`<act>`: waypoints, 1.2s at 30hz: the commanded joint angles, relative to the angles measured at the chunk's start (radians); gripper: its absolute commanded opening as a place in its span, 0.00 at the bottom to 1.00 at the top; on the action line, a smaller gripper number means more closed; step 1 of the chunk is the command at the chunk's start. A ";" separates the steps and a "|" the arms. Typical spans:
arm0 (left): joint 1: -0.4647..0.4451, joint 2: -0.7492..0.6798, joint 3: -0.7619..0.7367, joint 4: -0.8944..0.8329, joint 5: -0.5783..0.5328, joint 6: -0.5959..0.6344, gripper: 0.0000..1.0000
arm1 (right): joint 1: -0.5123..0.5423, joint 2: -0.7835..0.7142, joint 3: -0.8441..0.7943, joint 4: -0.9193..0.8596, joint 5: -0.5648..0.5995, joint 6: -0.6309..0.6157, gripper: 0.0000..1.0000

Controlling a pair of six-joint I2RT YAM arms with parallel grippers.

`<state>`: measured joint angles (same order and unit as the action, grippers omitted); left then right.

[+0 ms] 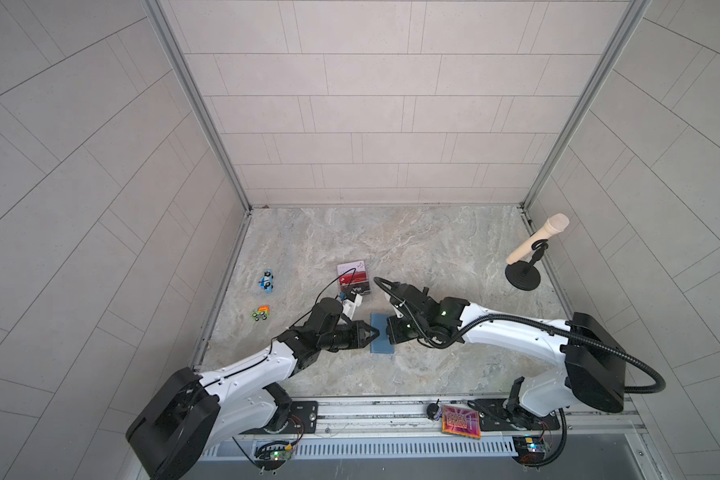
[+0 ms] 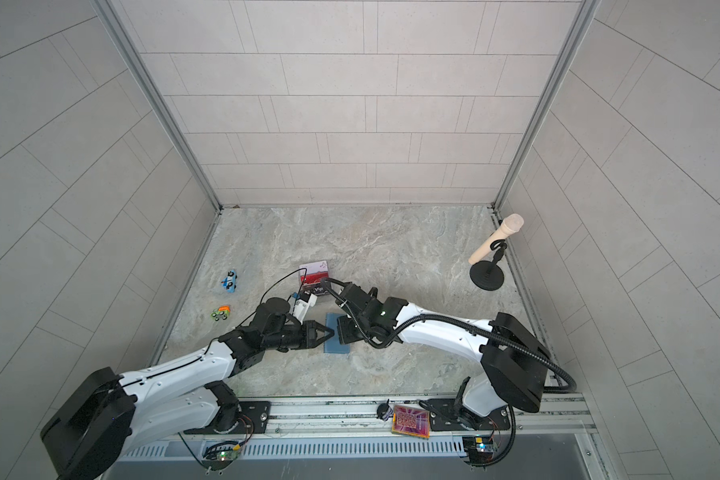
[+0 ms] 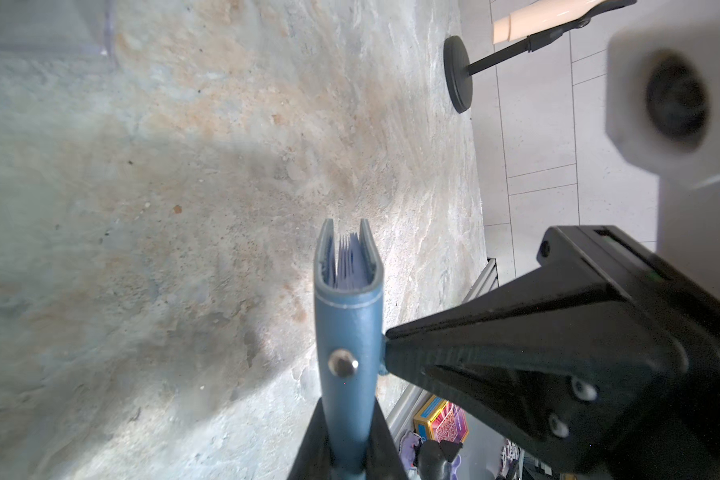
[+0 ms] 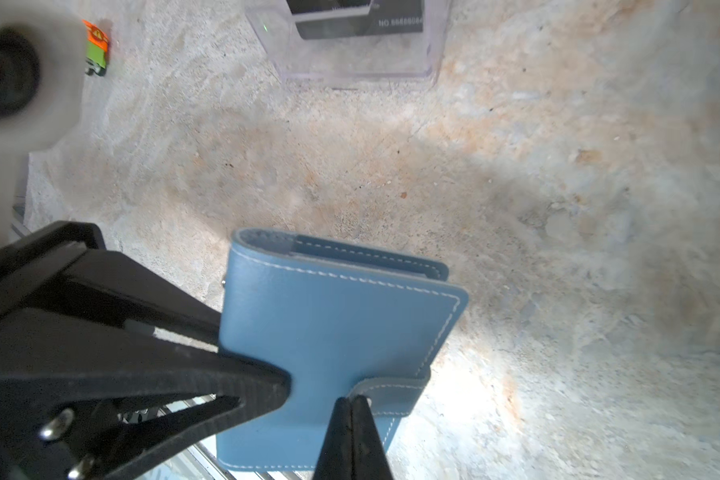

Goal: Take the credit cards out of the card holder

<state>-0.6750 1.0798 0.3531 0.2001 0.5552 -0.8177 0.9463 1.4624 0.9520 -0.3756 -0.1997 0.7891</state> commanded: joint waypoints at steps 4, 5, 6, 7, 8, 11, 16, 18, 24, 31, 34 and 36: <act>0.005 -0.007 0.065 -0.032 0.007 0.039 0.00 | -0.059 -0.106 -0.083 -0.042 0.010 -0.006 0.00; 0.006 -0.007 0.070 -0.034 0.011 0.041 0.00 | -0.073 -0.122 -0.098 -0.032 0.001 -0.002 0.00; 0.007 -0.007 0.075 -0.037 0.013 0.043 0.00 | -0.085 -0.139 -0.113 -0.022 -0.011 0.001 0.00; 0.009 -0.007 0.081 -0.042 0.016 0.044 0.00 | -0.093 -0.153 -0.124 -0.016 -0.019 0.002 0.00; 0.010 -0.007 0.084 -0.047 0.019 0.047 0.00 | -0.102 -0.169 -0.135 -0.011 -0.025 0.002 0.00; 0.016 -0.008 0.094 -0.035 0.043 0.045 0.00 | -0.122 -0.206 -0.156 0.007 -0.055 -0.011 0.00; 0.045 -0.010 0.126 0.001 0.140 0.037 0.01 | -0.167 -0.284 -0.199 0.094 -0.173 -0.015 0.04; 0.066 -0.027 0.140 0.023 0.169 0.025 0.01 | -0.197 -0.337 -0.213 0.113 -0.214 -0.020 0.11; 0.101 -0.022 0.190 0.108 0.285 -0.020 0.04 | -0.282 -0.489 -0.242 0.149 -0.290 0.000 0.27; 0.113 -0.002 0.210 0.237 0.341 -0.092 0.01 | -0.296 -0.539 -0.307 0.278 -0.341 0.079 0.30; 0.120 0.003 0.222 0.235 0.346 -0.097 0.01 | -0.295 -0.555 -0.326 0.304 -0.341 0.086 0.28; 0.121 0.003 0.229 0.237 0.348 -0.101 0.01 | -0.296 -0.565 -0.326 0.299 -0.337 0.082 0.28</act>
<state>-0.5621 1.0878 0.5400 0.3702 0.8692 -0.9024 0.6533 0.9272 0.6239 -0.1257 -0.5251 0.8471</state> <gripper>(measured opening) 0.129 0.278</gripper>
